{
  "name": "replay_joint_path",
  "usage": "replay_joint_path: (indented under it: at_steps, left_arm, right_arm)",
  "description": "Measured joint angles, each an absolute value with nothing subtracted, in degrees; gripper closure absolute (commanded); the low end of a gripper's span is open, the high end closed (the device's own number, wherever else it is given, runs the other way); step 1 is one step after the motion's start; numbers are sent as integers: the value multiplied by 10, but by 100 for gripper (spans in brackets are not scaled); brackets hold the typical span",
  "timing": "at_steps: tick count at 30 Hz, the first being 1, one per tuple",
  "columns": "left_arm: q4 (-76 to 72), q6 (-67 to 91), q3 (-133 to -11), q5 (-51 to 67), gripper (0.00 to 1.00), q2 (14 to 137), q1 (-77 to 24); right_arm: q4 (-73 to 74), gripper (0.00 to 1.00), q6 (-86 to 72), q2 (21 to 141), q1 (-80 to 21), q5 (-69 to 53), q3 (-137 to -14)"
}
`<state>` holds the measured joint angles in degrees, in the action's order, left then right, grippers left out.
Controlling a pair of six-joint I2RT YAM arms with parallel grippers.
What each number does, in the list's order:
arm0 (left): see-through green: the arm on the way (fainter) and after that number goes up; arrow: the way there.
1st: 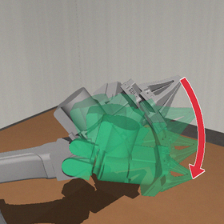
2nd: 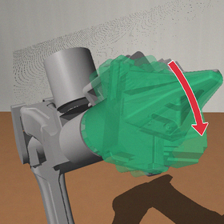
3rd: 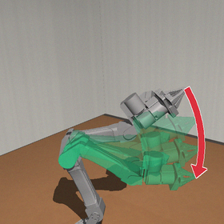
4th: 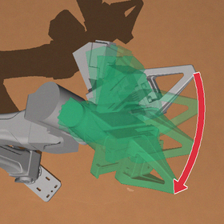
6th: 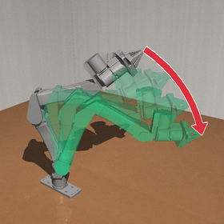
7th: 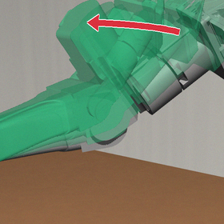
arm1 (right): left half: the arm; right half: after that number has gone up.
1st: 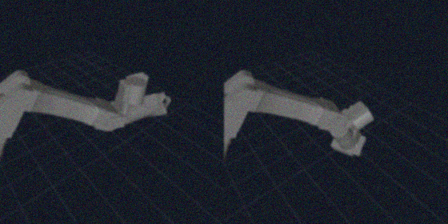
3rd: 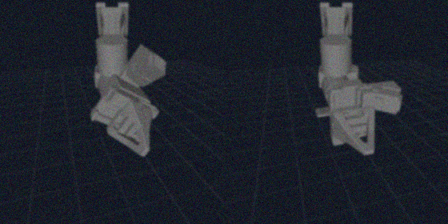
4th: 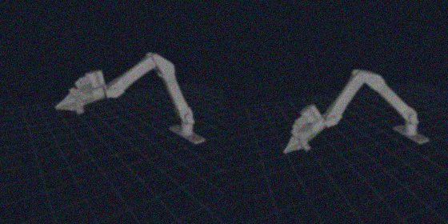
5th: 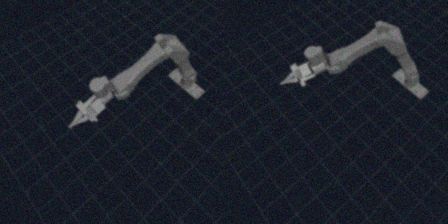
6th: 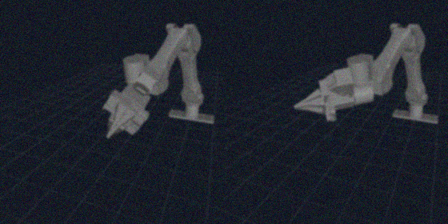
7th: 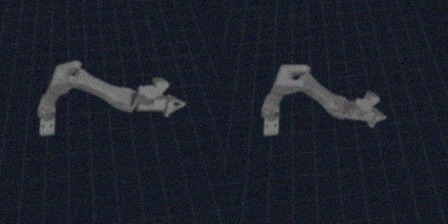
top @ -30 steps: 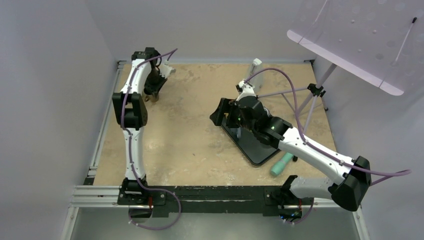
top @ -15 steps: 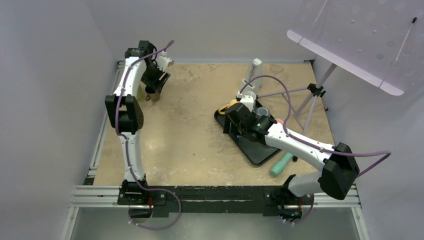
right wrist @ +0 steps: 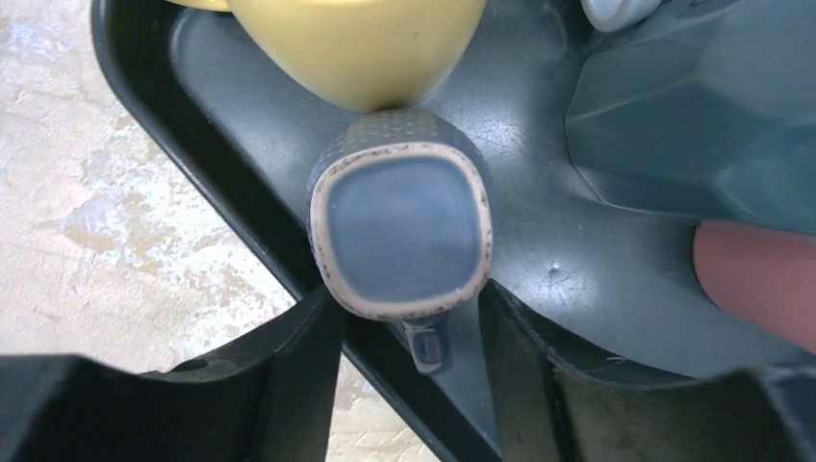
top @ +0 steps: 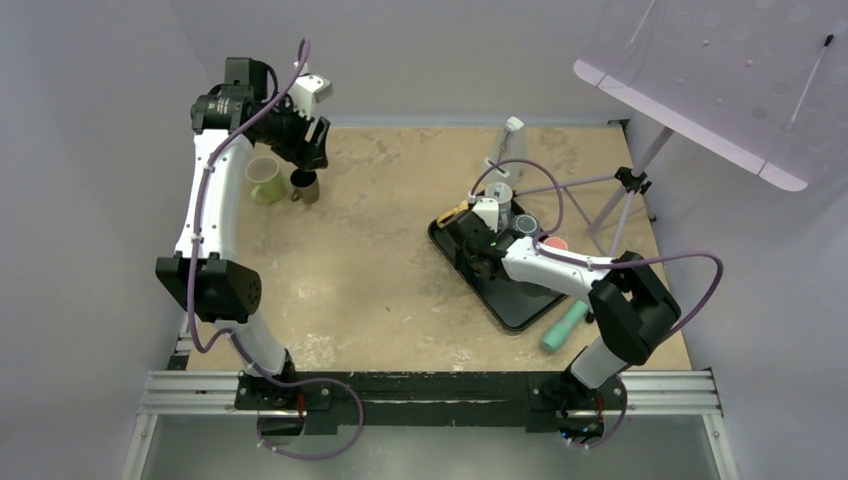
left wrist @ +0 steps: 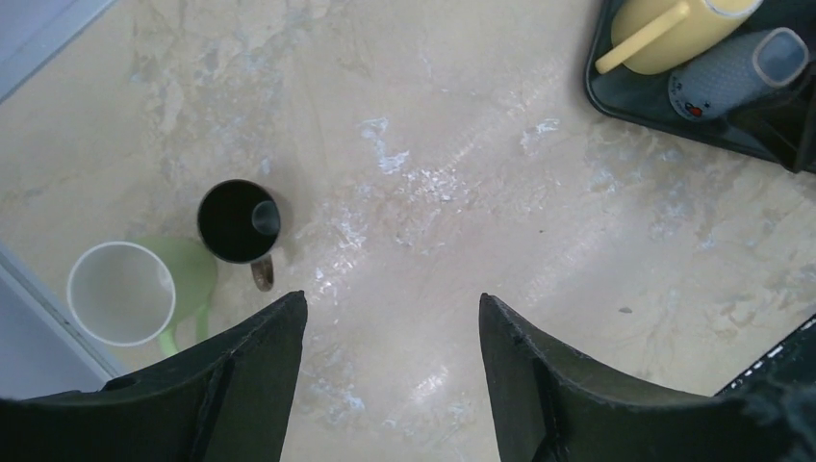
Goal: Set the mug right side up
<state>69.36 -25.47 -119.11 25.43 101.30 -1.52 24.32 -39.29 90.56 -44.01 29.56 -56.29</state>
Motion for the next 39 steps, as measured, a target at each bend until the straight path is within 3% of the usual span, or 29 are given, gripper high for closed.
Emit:
replay_joint_path:
  at_steps: [3, 5, 6, 12, 16, 19, 27, 30, 39]
  left_arm:
    - [695, -246, -1173, 266, 30, 1009, -15]
    - [696, -241, -1159, 272, 30, 1009, -15]
    - [696, -238, -1152, 275, 30, 1008, -15]
    - [704, -210, -1105, 314, 25, 987, -15]
    - [706, -172, -1073, 374, 5, 947, -15]
    - [697, -123, -1046, 427, 3, 910, -15]
    - [620, 35, -977, 558, 11, 847, -46]
    - [567, 102, -948, 605, 19, 823, -67]
    - [413, 249, -912, 680, 28, 792, -103]
  right_arm:
    - [220, 75, -382, 920, -433, 293, -552]
    - [211, 96, -375, 926, -431, 293, -548]
    - [210, 100, -374, 929, -430, 293, -548]
    - [215, 100, -375, 925, -431, 288, -548]
    - [225, 100, -373, 879, -430, 263, -545]
    - [213, 100, -372, 788, -430, 218, -539]
    - [27, 100, -422, 611, -430, 84, -539]
    - [-48, 100, -453, 624, -430, 33, -543]
    - [-149, 100, -502, 717, -442, -68, -592]
